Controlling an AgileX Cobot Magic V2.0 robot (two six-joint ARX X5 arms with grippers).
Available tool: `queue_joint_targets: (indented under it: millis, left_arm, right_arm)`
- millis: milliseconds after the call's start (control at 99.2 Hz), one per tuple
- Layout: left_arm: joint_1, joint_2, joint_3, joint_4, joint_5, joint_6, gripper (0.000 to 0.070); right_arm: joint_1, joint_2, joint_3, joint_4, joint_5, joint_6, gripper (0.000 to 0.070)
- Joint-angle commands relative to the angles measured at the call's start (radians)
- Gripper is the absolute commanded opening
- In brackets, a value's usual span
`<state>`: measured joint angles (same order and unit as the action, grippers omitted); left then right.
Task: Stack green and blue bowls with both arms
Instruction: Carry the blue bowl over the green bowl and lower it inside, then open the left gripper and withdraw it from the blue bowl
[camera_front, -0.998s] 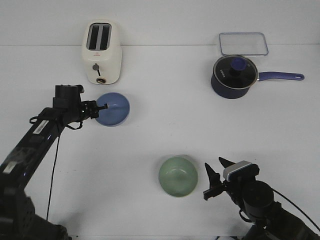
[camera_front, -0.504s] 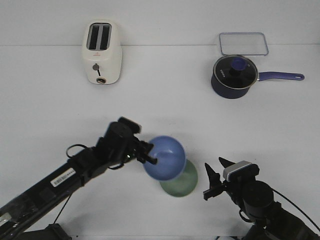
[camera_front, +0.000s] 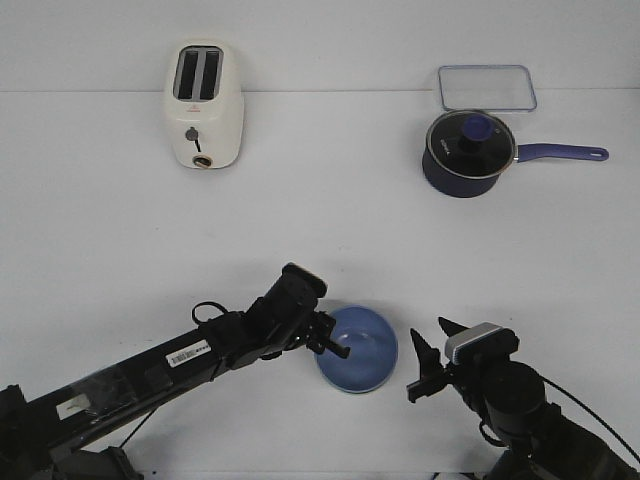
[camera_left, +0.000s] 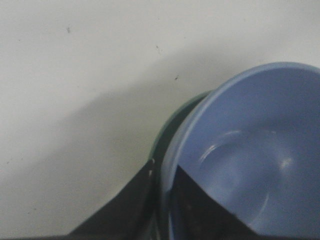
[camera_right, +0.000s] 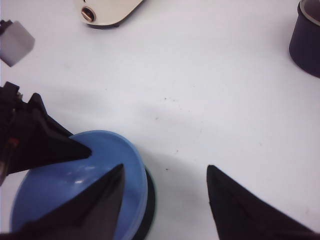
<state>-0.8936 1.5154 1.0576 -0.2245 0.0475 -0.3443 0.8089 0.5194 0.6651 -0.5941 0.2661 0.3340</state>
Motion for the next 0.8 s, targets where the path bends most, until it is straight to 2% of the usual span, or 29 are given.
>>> queue_joint_targets:
  millis: [0,50,91,282,474,524,605,787]
  left_arm:
    - [-0.011,0.015,0.018,0.010,-0.004,-0.005,0.0252]
    - [-0.011,0.015,0.018,0.010,-0.005,-0.005,0.0360]
    - [-0.011,0.014,0.018,0.010,-0.005,-0.004,0.0398]
    - [0.020,-0.105,0.021,0.006,-0.028,0.048,0.0392]
    - [0.068,-0.385,0.010,-0.094,-0.181,0.135,0.0382]
    - [0.081,-0.454,-0.019,-0.113,-0.213,0.134,0.0382]
    - [0.101,-0.569,-0.110,-0.109,-0.216,0.110,0.0382]
    - [0.115,-0.764,-0.338,-0.061,-0.216,-0.017,0.0381]
  right_arm:
    - [0.009,0.004,0.008,0.009,0.004,-0.007,0.0328]
    - [0.009,0.004,0.008,0.009,0.004,-0.007,0.0328]
    - [0.009,0.004,0.008,0.010,0.004,-0.007,0.0329]
    - [0.009,0.002,0.008,0.009,0.004,-0.007,0.0329]
    - [0.009,-0.041,0.008,0.000,0.004,-0.011,0.0328]
    - [0.009,-0.061,0.008,-0.008,0.005,-0.010,0.0328]
    - [0.010,-0.095,0.008,-0.022,0.022,-0.010,0.0328]
    - [0.009,-0.140,0.007,-0.063,0.031,-0.018,0.0328]
